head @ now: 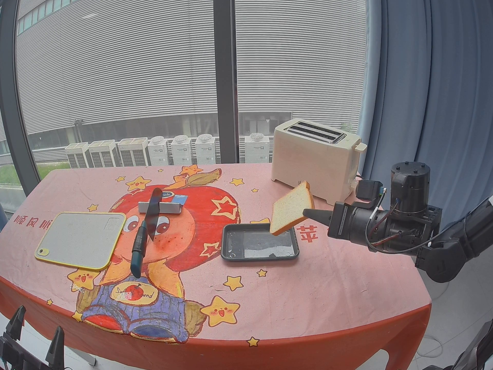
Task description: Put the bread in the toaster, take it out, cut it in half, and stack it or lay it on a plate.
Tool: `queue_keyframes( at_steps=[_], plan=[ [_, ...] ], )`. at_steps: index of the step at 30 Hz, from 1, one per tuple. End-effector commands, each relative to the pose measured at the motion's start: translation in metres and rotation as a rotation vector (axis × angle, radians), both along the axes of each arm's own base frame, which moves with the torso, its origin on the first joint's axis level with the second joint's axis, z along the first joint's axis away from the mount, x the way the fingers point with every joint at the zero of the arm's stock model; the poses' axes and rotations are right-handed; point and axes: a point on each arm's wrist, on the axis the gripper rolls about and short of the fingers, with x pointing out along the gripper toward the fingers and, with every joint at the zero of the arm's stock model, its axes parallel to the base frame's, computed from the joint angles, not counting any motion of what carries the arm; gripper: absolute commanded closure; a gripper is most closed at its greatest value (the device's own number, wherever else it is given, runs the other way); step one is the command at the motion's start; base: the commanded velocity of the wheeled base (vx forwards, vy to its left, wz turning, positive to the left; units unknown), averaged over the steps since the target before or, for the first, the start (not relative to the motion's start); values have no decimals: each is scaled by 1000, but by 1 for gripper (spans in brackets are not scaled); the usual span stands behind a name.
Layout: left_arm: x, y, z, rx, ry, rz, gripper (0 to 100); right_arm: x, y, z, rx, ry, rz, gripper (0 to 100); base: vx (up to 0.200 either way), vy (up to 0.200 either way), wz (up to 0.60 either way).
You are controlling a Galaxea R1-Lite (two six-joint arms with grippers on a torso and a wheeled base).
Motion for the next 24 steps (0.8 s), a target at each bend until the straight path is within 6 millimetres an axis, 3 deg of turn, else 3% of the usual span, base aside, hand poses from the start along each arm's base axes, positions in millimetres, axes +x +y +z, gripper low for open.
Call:
queue_keyframes(
  at_steps=[1,12,19,24],
  plan=[
    [0,0,-5,0,1,0,0,-6,-6,-3,-39,-65,2,100,0,0,0],
    [0,0,-5,0,1,2,0,-13,-13,-1,-177,-276,63,100,0,0,0],
    [0,0,-5,0,1,2,0,-13,-23,8,-221,-352,52,100,0,0,0],
    [0,0,-5,0,1,2,0,-11,-30,4,-261,-364,53,100,0,0,0]
  ],
)
